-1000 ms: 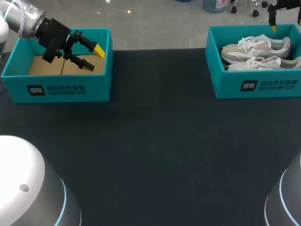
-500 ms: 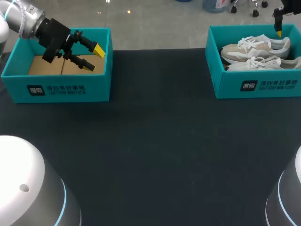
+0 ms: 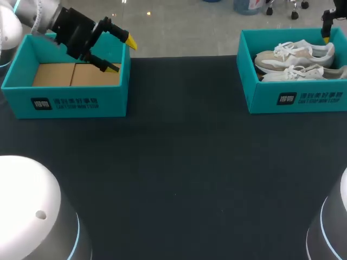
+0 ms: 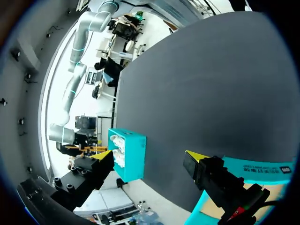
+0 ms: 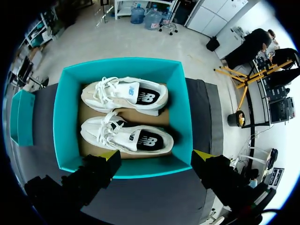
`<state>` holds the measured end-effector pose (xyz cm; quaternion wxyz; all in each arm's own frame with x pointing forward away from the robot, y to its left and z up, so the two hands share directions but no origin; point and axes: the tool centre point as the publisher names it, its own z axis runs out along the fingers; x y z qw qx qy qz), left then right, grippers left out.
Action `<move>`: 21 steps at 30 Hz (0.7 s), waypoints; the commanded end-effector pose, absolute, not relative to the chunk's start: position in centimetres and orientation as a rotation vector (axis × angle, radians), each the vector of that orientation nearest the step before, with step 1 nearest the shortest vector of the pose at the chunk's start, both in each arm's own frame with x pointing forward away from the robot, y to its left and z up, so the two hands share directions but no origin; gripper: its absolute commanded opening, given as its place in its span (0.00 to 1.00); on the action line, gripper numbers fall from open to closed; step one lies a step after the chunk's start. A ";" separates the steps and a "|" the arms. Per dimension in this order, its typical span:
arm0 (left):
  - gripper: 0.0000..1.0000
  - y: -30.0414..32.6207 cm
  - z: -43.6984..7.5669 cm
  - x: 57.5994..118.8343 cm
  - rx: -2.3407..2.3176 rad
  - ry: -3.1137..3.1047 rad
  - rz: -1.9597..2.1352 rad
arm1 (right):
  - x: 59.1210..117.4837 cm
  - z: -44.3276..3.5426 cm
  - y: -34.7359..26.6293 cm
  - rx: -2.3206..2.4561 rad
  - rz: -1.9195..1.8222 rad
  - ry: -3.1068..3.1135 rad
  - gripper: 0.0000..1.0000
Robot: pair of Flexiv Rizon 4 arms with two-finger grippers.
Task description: Take the shoe out of the shoebox, open the shoe tongue, remove and reinsert the insole, then place the shoe into the shoebox
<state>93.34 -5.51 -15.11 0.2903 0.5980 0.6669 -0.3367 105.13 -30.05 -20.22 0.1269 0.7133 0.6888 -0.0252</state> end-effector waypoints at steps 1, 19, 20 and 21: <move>1.00 -5.5 -14.5 92.4 0.669 2.266 -0.759 | 103.6 -19.5 -29.8 2.029 -0.027 2.018 1.00; 1.00 -6.4 -13.3 93.4 0.387 2.328 -0.698 | 102.6 -19.2 -29.4 1.996 0.003 2.080 1.00; 1.00 -6.6 -12.9 93.8 0.237 2.386 -0.679 | 102.4 -19.1 -29.3 2.001 0.002 2.097 1.00; 1.00 -6.7 -12.4 94.0 0.141 2.477 -0.620 | 102.2 -19.1 -29.2 2.007 -0.021 2.095 1.00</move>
